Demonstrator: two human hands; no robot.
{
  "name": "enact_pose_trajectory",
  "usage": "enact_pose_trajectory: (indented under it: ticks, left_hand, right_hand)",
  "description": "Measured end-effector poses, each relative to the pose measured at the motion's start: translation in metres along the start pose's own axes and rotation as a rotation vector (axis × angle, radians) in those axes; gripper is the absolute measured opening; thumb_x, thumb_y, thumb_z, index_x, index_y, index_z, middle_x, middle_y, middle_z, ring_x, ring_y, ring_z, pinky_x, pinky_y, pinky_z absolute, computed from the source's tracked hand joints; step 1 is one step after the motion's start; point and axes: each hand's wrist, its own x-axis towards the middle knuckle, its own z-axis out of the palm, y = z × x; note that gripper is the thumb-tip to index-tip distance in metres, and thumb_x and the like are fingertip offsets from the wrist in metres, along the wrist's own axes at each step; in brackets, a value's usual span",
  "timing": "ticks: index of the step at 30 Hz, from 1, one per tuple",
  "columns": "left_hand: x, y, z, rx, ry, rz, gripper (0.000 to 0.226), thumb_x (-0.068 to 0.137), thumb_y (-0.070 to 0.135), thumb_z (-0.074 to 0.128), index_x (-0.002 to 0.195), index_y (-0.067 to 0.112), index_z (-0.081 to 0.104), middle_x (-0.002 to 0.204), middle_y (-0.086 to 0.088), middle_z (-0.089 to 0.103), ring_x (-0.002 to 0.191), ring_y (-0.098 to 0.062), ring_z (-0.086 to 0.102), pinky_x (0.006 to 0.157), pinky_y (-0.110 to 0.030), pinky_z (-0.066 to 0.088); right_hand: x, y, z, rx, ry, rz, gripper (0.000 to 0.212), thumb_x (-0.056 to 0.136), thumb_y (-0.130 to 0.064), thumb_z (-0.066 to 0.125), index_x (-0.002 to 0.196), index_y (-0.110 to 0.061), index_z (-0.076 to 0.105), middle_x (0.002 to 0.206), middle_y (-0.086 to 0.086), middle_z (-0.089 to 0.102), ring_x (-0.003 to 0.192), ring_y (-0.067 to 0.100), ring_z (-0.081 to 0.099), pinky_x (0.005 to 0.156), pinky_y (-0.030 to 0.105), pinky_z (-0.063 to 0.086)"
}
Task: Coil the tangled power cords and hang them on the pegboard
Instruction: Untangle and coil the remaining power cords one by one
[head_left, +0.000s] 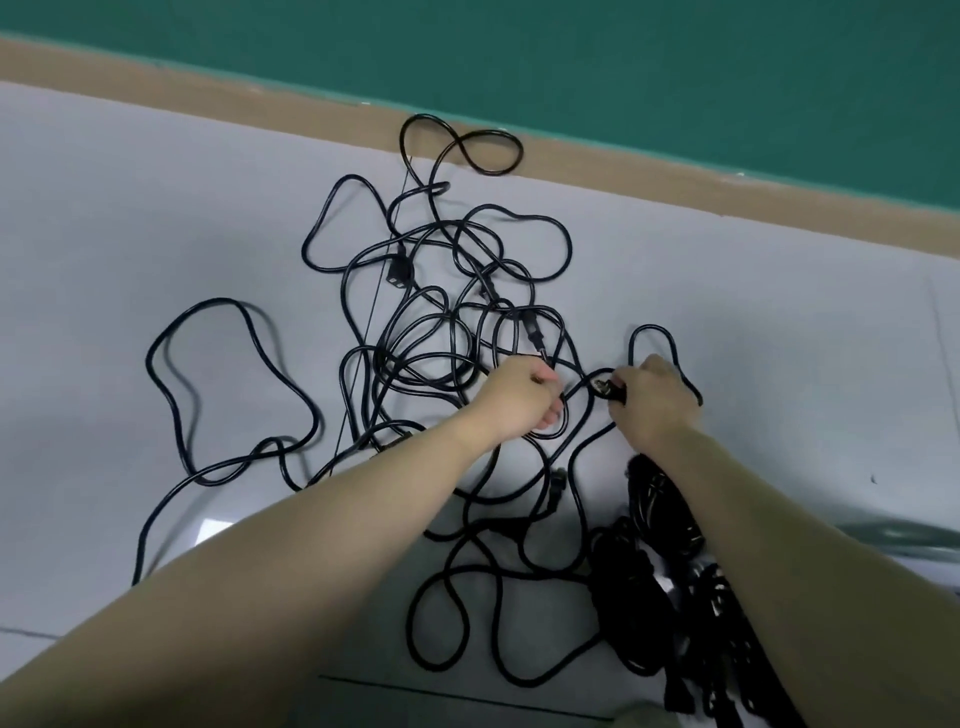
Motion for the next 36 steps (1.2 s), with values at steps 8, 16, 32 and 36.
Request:
enact_pose_trajectory:
  ticks: [8, 16, 32, 36]
  left_hand:
    - [-0.019, 0.048, 0.0, 0.009, 0.041, 0.212, 0.038, 0.112, 0.033, 0.036, 0.143, 0.021, 0.054, 0.139, 0.003, 0.059, 0.129, -0.012, 0.054, 0.104, -0.021, 0.038]
    - [-0.128, 0.192, -0.051, 0.08, 0.16, 0.553, 0.065, 0.109, 0.053, 0.032, 0.072, 0.01, 0.065, 0.057, 0.0, 0.061, 0.066, -0.017, 0.061, 0.078, -0.036, 0.046]
    - [-0.385, 0.265, -0.156, 0.265, 0.19, 0.844, 0.035, 0.112, 0.033, 0.04, 0.091, 0.011, 0.057, 0.066, 0.004, 0.033, 0.061, -0.016, 0.035, 0.066, -0.031, 0.047]
    - [-0.381, 0.23, -0.169, 0.552, 0.234, 0.656, 0.056, 0.11, 0.049, 0.031, 0.077, 0.014, 0.058, 0.062, 0.007, 0.036, 0.065, -0.017, 0.036, 0.068, -0.035, 0.04]
  right_hand:
    - [-0.004, -0.05, -0.112, 0.961, 0.087, 0.063, 0.011, 0.094, -0.023, 0.069, 0.089, -0.014, 0.065, 0.065, 0.003, 0.066, 0.058, 0.014, 0.063, 0.055, 0.023, 0.043]
    - [-0.086, -0.078, -0.315, 1.713, -0.107, -0.221, 0.032, 0.099, -0.009, 0.055, 0.068, -0.015, 0.05, 0.061, 0.002, 0.054, 0.074, 0.023, 0.074, 0.059, 0.023, 0.049]
    - [-0.309, -0.146, -0.405, 1.506, -0.019, -0.707, 0.039, 0.11, -0.032, 0.045, 0.073, -0.019, 0.042, 0.059, -0.005, 0.015, 0.045, 0.009, 0.016, 0.041, 0.02, 0.022]
    - [-0.321, -0.129, -0.429, 2.016, 0.068, -0.663, 0.037, 0.11, -0.033, 0.044, 0.075, -0.019, 0.044, 0.055, -0.009, 0.018, 0.042, 0.006, 0.018, 0.039, 0.018, 0.022]
